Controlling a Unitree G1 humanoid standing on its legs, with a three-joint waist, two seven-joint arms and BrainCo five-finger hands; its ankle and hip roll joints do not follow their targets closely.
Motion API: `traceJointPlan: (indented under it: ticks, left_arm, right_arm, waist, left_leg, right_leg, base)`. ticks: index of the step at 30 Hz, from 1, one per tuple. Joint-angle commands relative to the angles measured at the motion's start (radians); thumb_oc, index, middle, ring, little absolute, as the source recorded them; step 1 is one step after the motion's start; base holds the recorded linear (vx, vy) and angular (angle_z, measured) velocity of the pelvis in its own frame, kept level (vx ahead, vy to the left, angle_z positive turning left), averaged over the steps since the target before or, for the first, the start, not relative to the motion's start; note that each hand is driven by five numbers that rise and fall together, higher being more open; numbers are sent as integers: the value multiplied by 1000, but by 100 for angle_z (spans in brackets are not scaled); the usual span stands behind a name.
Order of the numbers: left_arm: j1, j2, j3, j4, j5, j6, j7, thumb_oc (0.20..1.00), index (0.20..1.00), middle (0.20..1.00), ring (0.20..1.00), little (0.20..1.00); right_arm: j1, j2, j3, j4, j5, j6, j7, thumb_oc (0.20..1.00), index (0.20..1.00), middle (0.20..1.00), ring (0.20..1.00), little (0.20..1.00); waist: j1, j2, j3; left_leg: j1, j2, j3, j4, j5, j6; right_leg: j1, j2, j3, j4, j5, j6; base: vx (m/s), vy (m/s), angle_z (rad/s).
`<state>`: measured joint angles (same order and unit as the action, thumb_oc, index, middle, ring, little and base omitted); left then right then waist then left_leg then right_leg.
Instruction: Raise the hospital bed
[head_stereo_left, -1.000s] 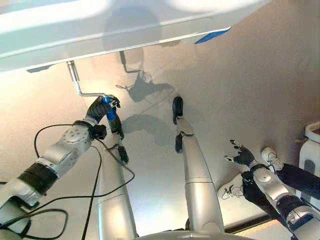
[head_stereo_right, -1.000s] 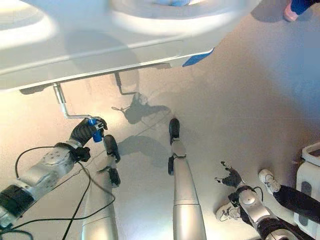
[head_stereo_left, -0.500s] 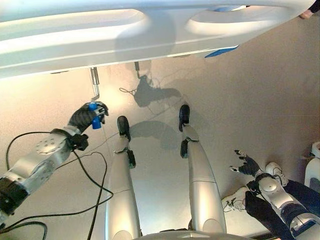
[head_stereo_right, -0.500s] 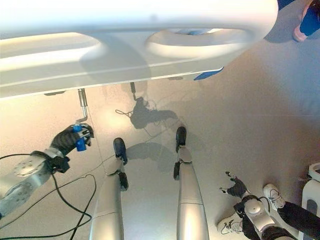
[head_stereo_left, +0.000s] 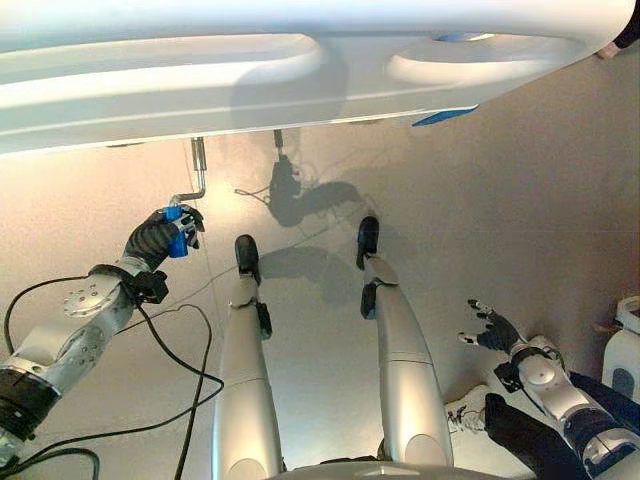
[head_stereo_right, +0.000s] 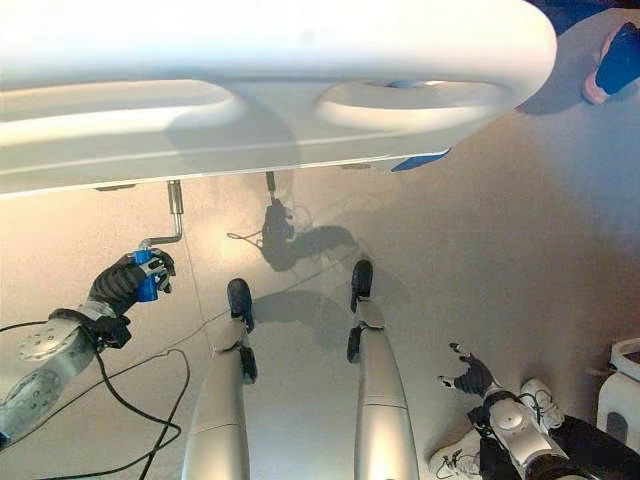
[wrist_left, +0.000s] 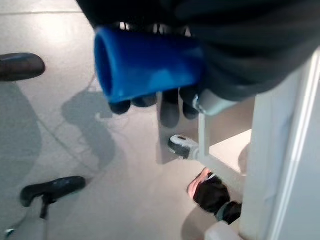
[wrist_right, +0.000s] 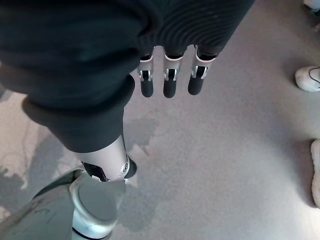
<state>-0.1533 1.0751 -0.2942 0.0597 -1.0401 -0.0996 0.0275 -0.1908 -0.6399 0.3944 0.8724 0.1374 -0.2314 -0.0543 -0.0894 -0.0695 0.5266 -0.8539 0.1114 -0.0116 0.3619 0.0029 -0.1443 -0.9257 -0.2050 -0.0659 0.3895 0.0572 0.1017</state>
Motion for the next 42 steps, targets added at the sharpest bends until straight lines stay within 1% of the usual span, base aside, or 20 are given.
traceJointPlan:
  ticks: [1, 3, 5, 7, 8, 10, 13, 16, 17, 18, 21, 23, 26, 28, 32, 33, 35, 36, 38, 42]
  left_arm:
    - [144, 43, 45, -141, 189, -152, -20, 200, 200, 200, 200, 200]
    - [105, -4, 54, -52, 224, -148, 19, 200, 200, 200, 200, 200]
    - [55, -26, 57, 6, 259, -148, 47, 200, 200, 200, 200, 200]
    - [34, -35, 52, 36, 272, -146, 55, 200, 200, 200, 200, 200]
    - [-24, -75, 35, 113, 297, -133, 84, 200, 200, 200, 200, 200]
    - [-95, -93, 25, 168, 329, -129, 106, 200, 200, 200, 200, 200]
    - [-187, -150, 1, 279, 331, -111, 137, 200, 200, 200, 200, 200]
    - [-296, -214, -29, 427, 327, -87, 163, 200, 200, 200, 200, 200]
    - [-299, -214, -31, 428, 327, -87, 163, 200, 200, 200, 200, 200]
    - [-375, -252, -50, 548, 333, -65, 172, 200, 200, 200, 200, 200]
    - [-491, -301, -81, 711, 356, -35, 190, 200, 200, 200, 200, 200]
    - [-561, -334, -84, 856, 375, -8, 190, 200, 200, 200, 200, 200]
    - [-642, -362, -100, 961, 428, 19, 197, 200, 200, 200, 200, 200]
    - [-681, -389, -113, 987, 465, 33, 206, 200, 200, 200, 200, 200]
    - [-705, -412, -116, 1004, 482, 42, 209, 200, 200, 200, 200, 200]
    - [-731, -425, -127, 1025, 527, 53, 208, 200, 200, 200, 200, 200]
    - [-732, -425, -127, 1025, 527, 53, 208, 200, 200, 200, 200, 200]
    - [-747, -440, -134, 1028, 547, 60, 211, 200, 200, 200, 200, 200]
    - [-756, -463, -151, 1006, 567, 57, 211, 200, 200, 200, 200, 200]
    - [-753, -486, -173, 959, 574, 50, 218, 200, 200, 200, 200, 200]
  right_arm:
    - [100, -55, -13, 27, 7, 3, -23, 1000, 1000, 1000, 1000, 1000]
    - [83, -46, -8, 18, 10, 11, -31, 1000, 1000, 1000, 1000, 1000]
    - [70, -36, -6, 2, 17, 16, -35, 1000, 1000, 1000, 1000, 1000]
    - [66, -38, -6, -5, 19, 17, -37, 1000, 1000, 1000, 1000, 1000]
    - [50, -30, 1, -10, 28, 23, -41, 1000, 1000, 1000, 1000, 1000]
    - [35, -31, 3, -23, 35, 29, -44, 1000, 1000, 1000, 1000, 1000]
    - [10, -26, 14, -26, 41, 39, -50, 1000, 1000, 1000, 1000, 1000]
    - [-13, -11, 31, -31, 55, 48, -55, 1000, 1000, 1000, 1000, 1000]
    - [-14, -11, 30, -31, 55, 48, -55, 1000, 1000, 1000, 1000, 1000]
    - [-30, -8, 46, -48, 60, 53, -58, 1000, 1000, 1000, 1000, 1000]
    - [-64, -6, 75, -64, 71, 58, -63, 1000, 1000, 1000, 1000, 1000]
    - [-87, -4, 95, -69, 84, 58, -66, 1000, 1000, 1000, 1000, 1000]
    - [-107, -16, 112, -103, 106, 55, -74, 1000, 1000, 1000, 1000, 1000]
    - [-118, -21, 123, -118, 120, 50, -82, 1000, 1000, 1000, 1000, 1000]
    - [-128, -19, 125, -118, 131, 51, -93, 1000, 1000, 1000, 1000, 1000]
    - [-139, -24, 131, -138, 136, 50, -98, 1000, 1000, 1000, 1000, 1000]
    - [-139, -24, 131, -138, 136, 50, -98, 1000, 1000, 1000, 1000, 1000]
    - [-140, -25, 139, -148, 137, 50, -100, 1000, 1000, 1000, 1000, 1000]
    - [-137, -24, 147, -144, 139, 49, -99, 1000, 1000, 1000, 1000, 1000]
    - [-136, -26, 158, -137, 127, 53, -99, 1000, 1000, 1000, 1000, 1000]
  waist:
    - [30, 36, -46]
    - [28, 26, -41]
    - [22, 10, -37]
    - [20, 5, -37]
    - [10, -11, -34]
    - [1, -24, -32]
    - [-15, -46, -29]
    - [-31, -68, -27]
    - [-30, -68, -27]
    - [-42, -83, -27]
    - [-60, -98, -27]
    - [-71, -110, -28]
    - [-83, -122, -34]
    - [-92, -127, -37]
    - [-96, -128, -39]
    - [-108, -135, -43]
    - [-107, -135, -44]
    - [-114, -137, -43]
    - [-122, -134, -47]
    - [-128, -131, -46]
  left_leg:
    - [-119, -51, 23, 82, -21, 80]
    - [-149, -50, 26, 113, -39, 84]
    - [-176, -51, 26, 143, -54, 88]
    - [-186, -49, 26, 155, -62, 89]
    - [-209, -45, 26, 181, -75, 93]
    - [-227, -42, 25, 202, -89, 94]
    - [-256, -37, 23, 253, -115, 98]
    - [-279, -30, 23, 295, -136, 100]
    - [-280, -29, 23, 296, -137, 100]
    - [-288, -23, 23, 310, -146, 100]
    - [-296, -13, 28, 325, -157, 99]
    - [-305, -7, 24, 343, -164, 97]
    - [-327, 7, 21, 382, -177, 96]
    - [-351, 17, 13, 419, -189, 98]
    - [-373, 24, 7, 449, -198, 96]
    - [-390, 38, 3, 476, -207, 93]
    - [-392, 39, 3, 477, -207, 93]
    - [-403, 46, -4, 495, -208, 91]
    - [-411, 56, -9, 504, -205, 87]
    - [-408, 66, -9, 502, -201, 83]
  right_leg:
    - [0, -17, -3, -123, 62, 62]
    - [-16, -21, 6, -132, 72, 65]
    - [-28, -19, 12, -138, 76, 64]
    - [-35, -18, 17, -138, 79, 65]
    - [-44, -14, 21, -147, 85, 67]
    - [-57, -13, 26, -150, 88, 69]
    - [-76, -5, 34, -146, 87, 68]
    - [-97, 2, 40, -127, 81, 66]
    - [-98, 2, 40, -126, 80, 66]
    - [-111, 8, 43, -117, 77, 65]
    - [-134, 19, 51, -101, 70, 58]
    - [-154, 32, 57, -78, 59, 52]
    - [-195, 48, 60, -16, 29, 41]
    - [-237, 63, 63, 54, 3, 31]
    - [-265, 71, 60, 100, -15, 24]
    - [-299, 85, 58, 151, -32, 15]
    - [-301, 86, 58, 153, -33, 15]
    - [-323, 93, 58, 191, -44, 8]
    - [-348, 105, 52, 234, -60, -2]
    - [-360, 117, 52, 258, -66, -8]
  base:
    - [-8, 101, 6]
    - [-8, 114, 7]
    - [-16, 80, 3]
    - [-5, 55, 0]
    - [0, 58, -4]
    - [4, 54, -10]
    - [11, 41, -8]
    - [11, 32, -2]
    - [7, 32, -5]
    - [3, 27, -5]
    - [9, 20, -10]
    - [17, 1, -18]
    - [22, -35, -23]
    - [24, -75, -15]
    - [23, -85, -4]
    - [24, -97, 1]
    - [19, -88, -5]
    - [19, -120, -7]
    - [24, -172, -6]
    - [14, -104, -2]
